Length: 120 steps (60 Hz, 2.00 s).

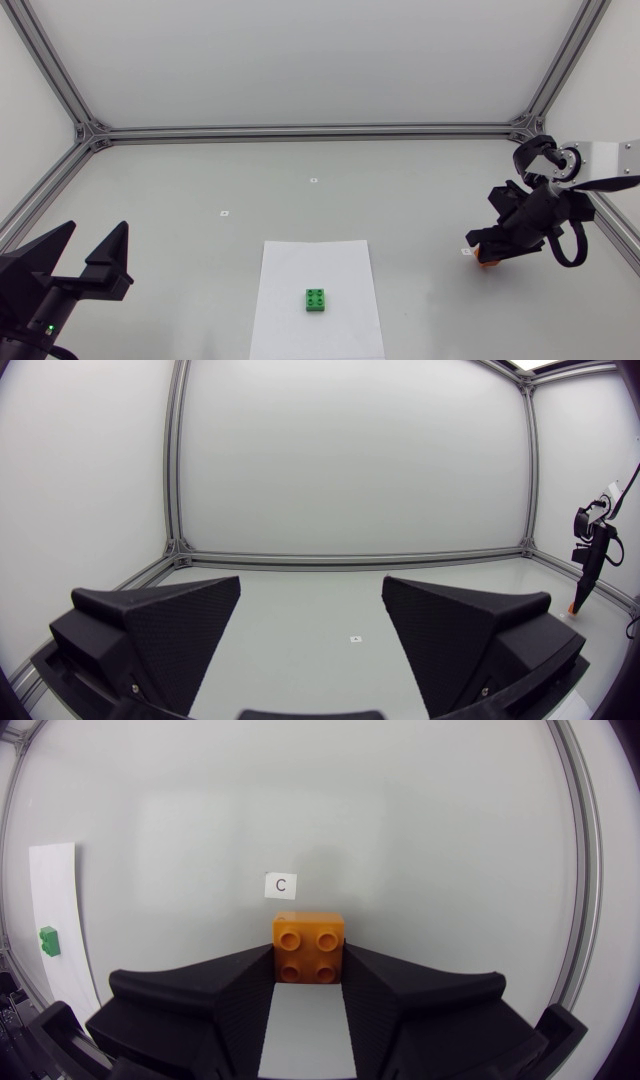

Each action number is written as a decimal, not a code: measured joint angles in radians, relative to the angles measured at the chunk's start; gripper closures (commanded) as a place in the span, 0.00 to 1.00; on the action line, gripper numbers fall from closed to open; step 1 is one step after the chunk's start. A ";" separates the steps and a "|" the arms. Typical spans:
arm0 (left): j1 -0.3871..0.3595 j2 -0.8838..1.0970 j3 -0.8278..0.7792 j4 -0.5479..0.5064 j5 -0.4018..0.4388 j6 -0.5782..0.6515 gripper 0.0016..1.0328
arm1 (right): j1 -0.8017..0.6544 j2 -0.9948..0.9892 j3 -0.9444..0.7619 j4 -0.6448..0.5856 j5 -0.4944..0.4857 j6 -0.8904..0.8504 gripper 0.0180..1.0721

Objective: Pick up the orange 2x2 brick with the right arm and stack it on top of the green 2x2 brick in the center

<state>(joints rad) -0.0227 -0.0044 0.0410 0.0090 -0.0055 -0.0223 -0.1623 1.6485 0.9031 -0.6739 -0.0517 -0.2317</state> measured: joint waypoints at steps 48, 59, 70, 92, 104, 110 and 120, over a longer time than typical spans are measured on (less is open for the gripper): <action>0.000 0.000 0.000 0.000 0.000 0.000 0.04 | 0.557 -0.233 -0.076 -0.077 0.027 -0.230 0.91; 0.000 0.000 0.000 0.000 0.000 0.000 0.04 | 0.729 -0.235 -0.073 -0.094 0.064 -0.224 0.91; 0.000 0.000 0.000 0.000 0.000 0.000 0.04 | 0.867 -0.200 -0.013 -0.139 0.085 -0.217 0.91; 0.000 0.000 0.000 0.000 0.000 0.000 0.04 | 1.036 -0.055 0.141 -0.143 0.070 -0.282 0.92; 0.000 0.000 0.000 0.000 0.000 0.000 0.04 | 1.065 0.027 0.212 -0.143 0.056 -0.322 0.92; 0.000 0.000 0.000 0.000 0.000 0.000 0.04 | 1.068 0.064 0.244 -0.142 0.052 -0.336 0.92; 0.000 0.000 0.000 0.000 0.000 0.000 0.04 | 1.072 0.116 0.290 -0.143 0.049 -0.359 0.92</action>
<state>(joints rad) -0.0227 -0.0044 0.0410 0.0090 -0.0055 -0.0219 0.9092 1.7645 1.1934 -0.8165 -0.0029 -0.5903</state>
